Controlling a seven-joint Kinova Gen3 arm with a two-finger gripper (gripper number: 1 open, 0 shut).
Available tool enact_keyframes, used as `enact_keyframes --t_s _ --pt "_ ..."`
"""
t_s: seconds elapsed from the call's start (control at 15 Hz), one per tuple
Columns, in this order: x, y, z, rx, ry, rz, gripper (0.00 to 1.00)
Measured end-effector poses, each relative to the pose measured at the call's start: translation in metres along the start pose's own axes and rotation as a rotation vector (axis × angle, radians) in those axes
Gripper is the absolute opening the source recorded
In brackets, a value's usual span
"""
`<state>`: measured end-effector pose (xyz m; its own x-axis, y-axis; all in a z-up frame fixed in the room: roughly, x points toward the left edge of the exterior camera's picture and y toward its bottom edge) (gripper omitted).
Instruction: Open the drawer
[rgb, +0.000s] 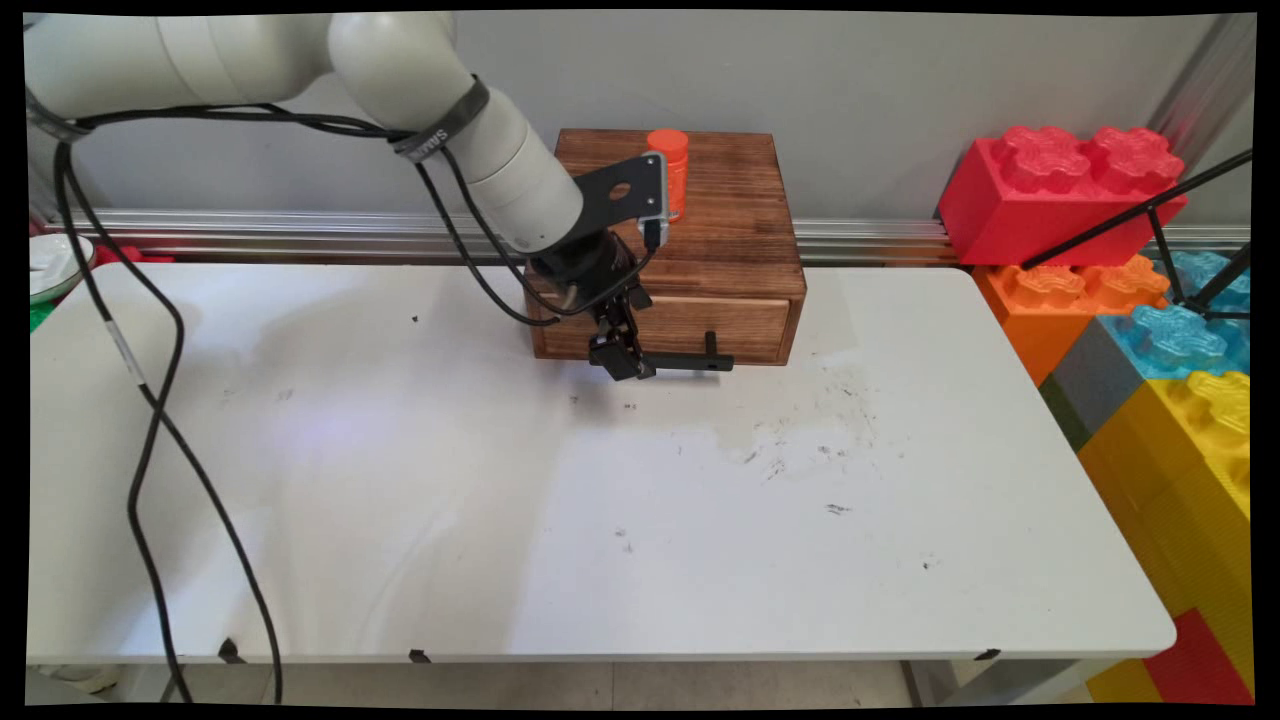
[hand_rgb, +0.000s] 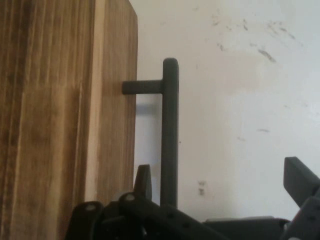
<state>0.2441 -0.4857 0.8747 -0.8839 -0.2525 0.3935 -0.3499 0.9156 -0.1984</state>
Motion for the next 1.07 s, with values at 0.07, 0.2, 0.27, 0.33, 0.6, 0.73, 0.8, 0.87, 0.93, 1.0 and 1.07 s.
enact_keyframes --t_s 0.07,0.2,0.27,0.33,0.6,0.73,0.8,0.87,0.93,1.0,1.07 --pt "0.001 -0.001 0.002 -0.006 -0.009 0.002 1.0" --pt "0.004 -0.004 0.01 -0.019 -0.03 0.013 1.0" --pt "0.005 -0.005 0.014 -0.023 -0.037 0.017 1.0" --pt "0.006 -0.005 0.017 -0.024 -0.04 0.018 1.0" --pt "0.009 -0.008 0.033 -0.021 -0.049 0.013 1.0" --pt "0.01 -0.009 0.041 -0.018 -0.051 0.005 1.0" --pt "0.01 -0.009 0.046 -0.016 -0.053 -0.001 1.0" --pt "0.01 -0.009 0.051 -0.014 -0.054 -0.006 1.0" --pt "0.01 -0.01 0.057 -0.012 -0.055 -0.012 1.0" --pt "0.009 -0.01 0.063 -0.011 -0.057 -0.015 1.0" --pt "0.008 -0.01 0.067 -0.012 -0.059 -0.016 1.0"
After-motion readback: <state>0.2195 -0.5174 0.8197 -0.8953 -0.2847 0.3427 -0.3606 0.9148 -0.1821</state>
